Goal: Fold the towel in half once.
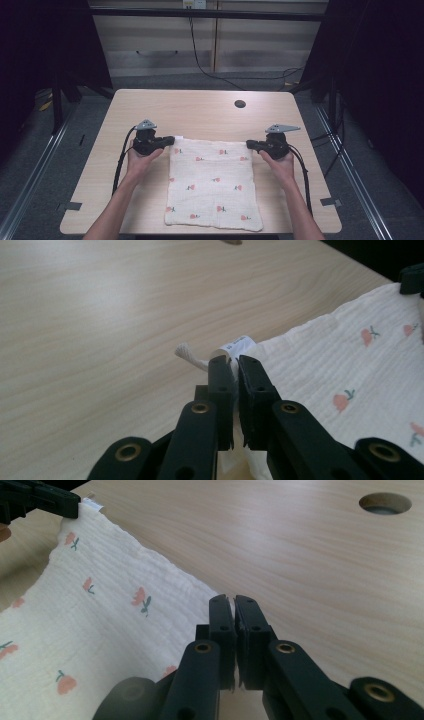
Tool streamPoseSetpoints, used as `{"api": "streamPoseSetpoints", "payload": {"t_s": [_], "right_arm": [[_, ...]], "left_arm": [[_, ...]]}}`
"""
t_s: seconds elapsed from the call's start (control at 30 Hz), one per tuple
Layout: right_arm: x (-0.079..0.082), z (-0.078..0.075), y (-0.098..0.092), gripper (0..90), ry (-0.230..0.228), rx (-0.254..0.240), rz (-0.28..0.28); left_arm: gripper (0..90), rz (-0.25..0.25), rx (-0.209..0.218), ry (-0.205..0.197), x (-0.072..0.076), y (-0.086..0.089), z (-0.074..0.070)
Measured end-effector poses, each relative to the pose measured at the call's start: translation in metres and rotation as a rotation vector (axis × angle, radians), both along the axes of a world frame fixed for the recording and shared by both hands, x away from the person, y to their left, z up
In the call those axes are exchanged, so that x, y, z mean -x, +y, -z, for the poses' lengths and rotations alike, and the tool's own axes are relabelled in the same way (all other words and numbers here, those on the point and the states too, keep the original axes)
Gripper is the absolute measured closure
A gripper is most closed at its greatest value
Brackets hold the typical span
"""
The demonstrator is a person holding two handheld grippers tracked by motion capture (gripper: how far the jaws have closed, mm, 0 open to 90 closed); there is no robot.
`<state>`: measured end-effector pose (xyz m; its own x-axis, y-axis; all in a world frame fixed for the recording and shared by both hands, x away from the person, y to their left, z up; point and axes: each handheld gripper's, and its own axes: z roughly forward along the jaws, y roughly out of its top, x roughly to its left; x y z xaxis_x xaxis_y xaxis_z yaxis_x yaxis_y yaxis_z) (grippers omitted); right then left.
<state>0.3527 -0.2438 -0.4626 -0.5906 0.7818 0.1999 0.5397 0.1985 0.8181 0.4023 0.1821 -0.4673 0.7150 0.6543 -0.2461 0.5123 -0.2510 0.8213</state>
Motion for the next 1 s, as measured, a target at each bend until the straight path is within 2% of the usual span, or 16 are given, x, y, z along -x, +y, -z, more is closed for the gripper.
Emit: {"api": "streamPoseSetpoints", "payload": {"t_s": [0.13, 0.27, 0.33, 0.47, 0.63, 0.8, 0.9, 1.0], "right_arm": [[-0.002, -0.008, 0.002, 87.4, -0.009, 0.007, -0.017], [-0.004, -0.016, 0.0, 87.6, -0.022, -0.026, -0.013], [-0.004, -0.021, -0.002, 87.6, -0.029, -0.03, -0.013], [-0.005, -0.033, -0.006, 87.6, -0.043, -0.029, -0.019], [-0.005, -0.048, -0.011, 87.6, -0.063, -0.025, -0.016], [-0.008, -0.061, -0.012, 87.6, -0.079, -0.02, -0.013], [-0.012, -0.069, -0.011, 87.7, -0.087, 0.003, -0.015], [-0.014, -0.076, -0.011, 87.7, -0.101, -0.01, -0.013]], "left_arm": [[85.5, 0.014, 0.04, -0.014, 0.002, 0.0, -0.01], [85.5, 0.019, 0.057, -0.033, 0.004, 0.001, -0.02], [85.5, 0.011, 0.059, -0.048, 0.005, 0.001, -0.026], [85.5, 0.016, 0.096, -0.07, 0.005, 0.003, -0.04], [85.5, 0.021, 0.095, -0.112, 0.004, 0.003, -0.057], [85.5, 0.019, 0.113, -0.135, 0.0, 0.002, -0.074], [85.6, 0.023, 0.116, -0.153, -0.002, 0.003, -0.084], [85.5, 0.026, 0.149, -0.158, 0.003, 0.003, -0.087]]}}
